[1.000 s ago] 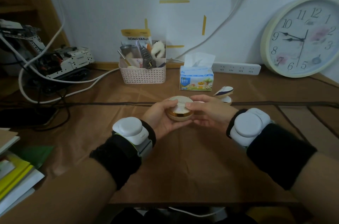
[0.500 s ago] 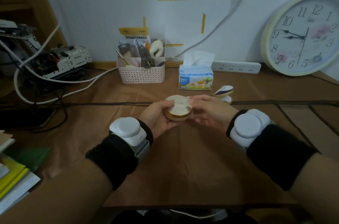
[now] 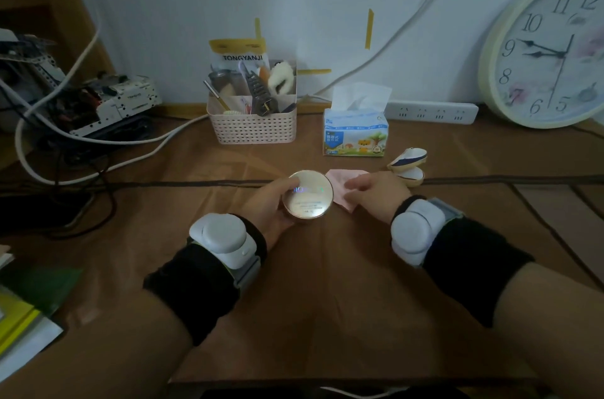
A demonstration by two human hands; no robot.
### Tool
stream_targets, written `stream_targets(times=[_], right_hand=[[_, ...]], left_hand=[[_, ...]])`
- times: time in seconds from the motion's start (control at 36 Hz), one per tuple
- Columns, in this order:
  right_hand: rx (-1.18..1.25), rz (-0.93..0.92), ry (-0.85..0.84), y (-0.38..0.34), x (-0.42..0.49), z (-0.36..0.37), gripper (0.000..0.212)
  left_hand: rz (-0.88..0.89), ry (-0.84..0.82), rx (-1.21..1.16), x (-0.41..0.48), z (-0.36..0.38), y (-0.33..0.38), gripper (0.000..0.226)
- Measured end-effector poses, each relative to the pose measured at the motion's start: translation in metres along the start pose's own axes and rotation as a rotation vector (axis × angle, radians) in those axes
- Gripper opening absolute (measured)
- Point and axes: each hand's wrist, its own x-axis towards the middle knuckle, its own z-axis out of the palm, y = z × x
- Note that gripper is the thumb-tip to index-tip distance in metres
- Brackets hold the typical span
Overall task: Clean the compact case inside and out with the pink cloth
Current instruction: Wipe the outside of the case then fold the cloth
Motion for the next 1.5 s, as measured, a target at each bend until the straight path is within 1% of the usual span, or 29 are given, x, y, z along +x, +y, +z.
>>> stream_targets(times=[0.06,0.11,0.19,0.25,0.33,0.39,0.44,0.53,0.61,0.64,0.69,0.75,0.86,0.92,1.0,1.03,1.08,1.14,1.19,1.25,1.33,1.39,1.5], right_hand=[[0.101,-0.027,0.095,0.0,0.0,-0.003,0.03],[0.281,-0.047,0.154,-0.003,0.001,-0.007,0.028],[0.574,-0.037,0.093,-0.01,0.003,-0.015,0.038],[0.674,-0.048,0.087,-0.015,0.003,-0.021,0.04],[0.819,-0.062,0.102,-0.021,-0.003,-0.028,0.03],[0.954,-0.076,0.074,-0.023,-0.008,-0.032,0.02],[0.976,-0.099,0.076,-0.024,-0.011,-0.035,0.016],[0.89,-0.115,0.117,-0.022,-0.011,-0.04,0.015],[0.905,-0.097,0.118,-0.023,-0.01,-0.043,0.013],[0.924,-0.094,0.104,-0.023,-0.01,-0.044,0.013],[0.959,-0.099,0.056,-0.023,-0.009,-0.045,0.013],[0.963,-0.114,0.012,-0.025,-0.01,-0.046,0.015],[1.02,-0.179,-0.066,-0.036,-0.01,-0.048,0.025],[1.036,-0.212,-0.107,-0.041,-0.011,-0.049,0.031],[0.958,-0.219,-0.176,-0.044,-0.014,-0.046,0.035],[0.917,-0.214,-0.195,-0.044,-0.015,-0.045,0.037],[0.879,-0.186,-0.233,-0.042,-0.016,-0.042,0.039],[0.86,-0.132,-0.258,-0.041,-0.017,-0.04,0.042],[0.847,-0.079,-0.252,-0.041,-0.019,-0.039,0.047],[0.828,-0.03,-0.234,-0.04,-0.019,-0.038,0.045],[0.805,0.037,-0.252,-0.042,-0.019,-0.035,0.034],[0.772,0.019,-0.219,-0.044,-0.02,-0.033,0.029],[0.824,0.012,-0.151,-0.042,-0.017,-0.034,0.043]], left_hand=[[0.005,-0.02,0.034,0.0,0.003,0.0,0.013],[0.007,-0.026,0.065,0.0,0.006,0.0,0.011],[0.02,-0.016,0.204,0.002,0.011,0.0,0.007],[0.022,-0.027,0.345,0.003,0.016,0.001,0.009],[0.09,-0.018,0.612,0.009,0.023,0.0,0.024],[0.127,-0.039,0.735,0.012,0.028,-0.002,0.028],[0.123,-0.061,0.772,0.012,0.031,-0.005,0.02],[0.158,-0.063,0.812,0.014,0.035,-0.007,0.015],[0.17,-0.065,0.828,0.017,0.033,-0.008,0.013],[0.185,-0.048,0.831,0.018,0.032,-0.007,0.019],[0.215,-0.017,0.759,0.019,0.03,-0.003,0.028],[0.231,-0.048,0.67,0.02,0.032,0.003,0.026],[0.098,-0.056,0.463,0.015,0.037,0.016,0.028],[0.054,-0.094,0.404,0.015,0.036,0.018,0.04],[0.002,-0.126,0.18,0.015,0.037,0.021,0.062],[-0.006,-0.122,0.095,0.015,0.038,0.024,0.064],[0.014,-0.114,-0.008,0.012,0.038,0.028,0.058],[0.066,-0.1,-0.022,0.013,0.037,0.03,0.043],[0.117,-0.078,-0.002,0.014,0.034,0.031,0.039],[0.148,-0.101,0.015,0.014,0.033,0.032,0.036],[0.155,-0.152,0.029,0.013,0.033,0.032,0.035],[0.158,-0.197,0.063,0.014,0.033,0.031,0.036],[0.202,-0.239,0.176,0.014,0.034,0.028,0.047]])
